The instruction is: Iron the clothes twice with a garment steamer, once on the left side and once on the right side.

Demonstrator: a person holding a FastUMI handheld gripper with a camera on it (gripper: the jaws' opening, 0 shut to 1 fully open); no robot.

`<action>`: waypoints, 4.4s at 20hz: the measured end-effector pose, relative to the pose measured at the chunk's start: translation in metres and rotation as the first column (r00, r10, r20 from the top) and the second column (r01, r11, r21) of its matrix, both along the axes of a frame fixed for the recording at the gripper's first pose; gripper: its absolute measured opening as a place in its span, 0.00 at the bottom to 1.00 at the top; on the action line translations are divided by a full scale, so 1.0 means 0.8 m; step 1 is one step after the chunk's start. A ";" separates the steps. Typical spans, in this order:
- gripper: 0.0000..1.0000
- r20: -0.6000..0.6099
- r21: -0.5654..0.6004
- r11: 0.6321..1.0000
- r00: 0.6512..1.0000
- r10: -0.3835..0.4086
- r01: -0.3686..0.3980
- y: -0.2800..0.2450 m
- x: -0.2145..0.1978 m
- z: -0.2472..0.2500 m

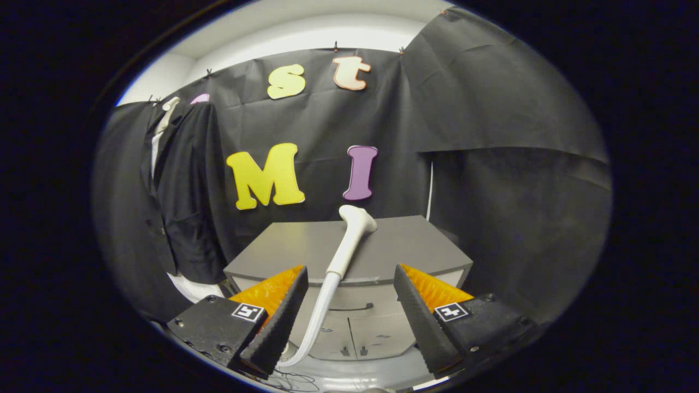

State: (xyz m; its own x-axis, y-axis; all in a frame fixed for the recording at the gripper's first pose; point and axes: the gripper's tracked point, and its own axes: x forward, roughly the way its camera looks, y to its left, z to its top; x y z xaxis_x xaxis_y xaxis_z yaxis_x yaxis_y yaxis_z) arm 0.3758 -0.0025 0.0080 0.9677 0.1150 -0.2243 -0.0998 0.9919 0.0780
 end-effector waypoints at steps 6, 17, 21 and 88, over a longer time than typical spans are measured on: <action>0.97 -0.118 0.031 0.999 0.993 0.029 -0.025 0.016 0.119 -0.050; 0.80 -0.195 0.045 0.999 0.980 0.037 -0.028 0.050 0.223 -0.097; 0.62 -0.192 0.069 0.997 0.981 0.030 -0.017 0.053 0.231 -0.098; 0.35 0.304 0.084 0.895 0.867 0.395 -0.437 0.567 -0.020 0.278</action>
State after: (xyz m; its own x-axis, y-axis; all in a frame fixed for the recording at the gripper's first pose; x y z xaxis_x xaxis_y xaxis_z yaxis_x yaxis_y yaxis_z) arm 0.3596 0.4515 0.2307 0.8423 0.5314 0.0907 -0.5390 0.8326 0.1274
